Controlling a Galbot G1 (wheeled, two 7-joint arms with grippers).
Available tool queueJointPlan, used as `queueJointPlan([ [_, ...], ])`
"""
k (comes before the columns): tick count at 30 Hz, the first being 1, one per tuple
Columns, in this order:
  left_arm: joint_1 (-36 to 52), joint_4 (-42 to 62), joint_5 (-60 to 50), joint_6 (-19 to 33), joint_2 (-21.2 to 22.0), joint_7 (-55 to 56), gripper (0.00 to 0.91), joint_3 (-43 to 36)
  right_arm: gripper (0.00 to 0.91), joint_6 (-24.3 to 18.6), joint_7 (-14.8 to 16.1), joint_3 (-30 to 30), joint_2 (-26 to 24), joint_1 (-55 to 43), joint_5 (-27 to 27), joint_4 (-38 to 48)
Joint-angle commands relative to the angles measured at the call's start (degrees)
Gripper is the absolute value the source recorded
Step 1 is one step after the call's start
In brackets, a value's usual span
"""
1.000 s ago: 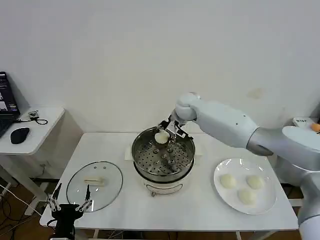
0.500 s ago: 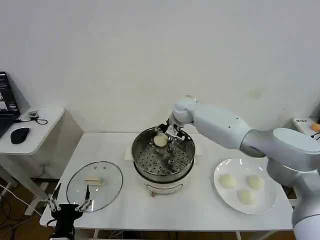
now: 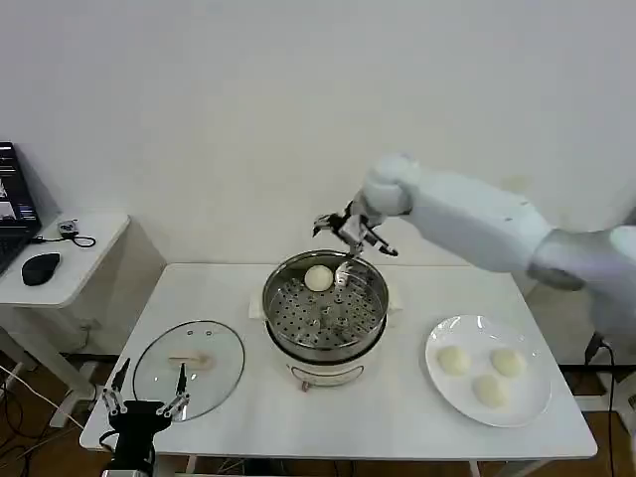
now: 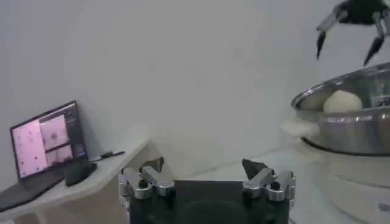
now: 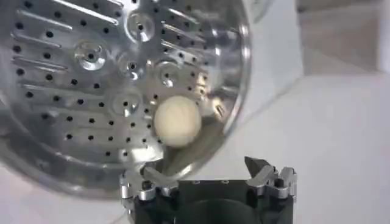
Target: Take steamed baozi put them in steamer then cover it.
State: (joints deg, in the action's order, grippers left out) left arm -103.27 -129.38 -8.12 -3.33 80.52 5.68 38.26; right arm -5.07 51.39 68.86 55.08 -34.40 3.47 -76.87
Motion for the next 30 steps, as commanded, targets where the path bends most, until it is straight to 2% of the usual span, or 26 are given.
queueJointPlan([
  [1,0.84,-0.79,0.13,-0.73,-1.42,-0.30,0.907,-1.99,0.907,16.80,1.08,8.64,-24.75,-7.76,-9.58,-20.93],
  [2,1.00,-0.79,0.09,-0.80,-1.53,-0.32,0.907,-2.32,0.907,17.44,1.12,8.47,-27.39,-6.52,-9.32,-21.69],
  [7,1.11,-0.83,-0.25,-0.87,-2.06,-0.49,0.907,-3.40,0.907,18.28,1.04,7.80,-34.30,-1.41,-7.96,-23.85],
  [11,1.34,-0.73,-0.06,-1.19,-2.68,-0.53,0.907,-2.90,0.907,19.31,0.67,-0.91,-39.86,13.02,-5.50,-24.97],
  [12,1.53,-0.67,0.16,-1.38,-2.86,-0.57,0.907,-2.62,0.907,19.52,0.82,-6.81,-40.96,19.08,-5.04,-24.78],
  [13,1.69,-0.67,0.46,-1.66,-3.05,-0.60,0.907,-2.29,0.907,19.60,0.82,-8.77,-41.16,21.03,-4.69,-24.46],
  [18,1.96,-1.09,1.58,-2.35,-3.56,-0.86,0.907,-1.26,0.907,19.97,2.24,-18.54,-39.46,34.23,-1.39,-21.23],
  [25,1.62,-0.97,1.60,-2.35,-3.23,-0.90,0.907,-0.31,0.907,19.80,3.41,-24.30,-33.12,42.10,-0.32,-14.03],
  [30,1.42,-0.81,1.65,-2.37,-2.97,-0.88,0.907,0.11,0.907,19.08,4.11,-25.32,-29.71,43.28,0.58,-8.78],
])
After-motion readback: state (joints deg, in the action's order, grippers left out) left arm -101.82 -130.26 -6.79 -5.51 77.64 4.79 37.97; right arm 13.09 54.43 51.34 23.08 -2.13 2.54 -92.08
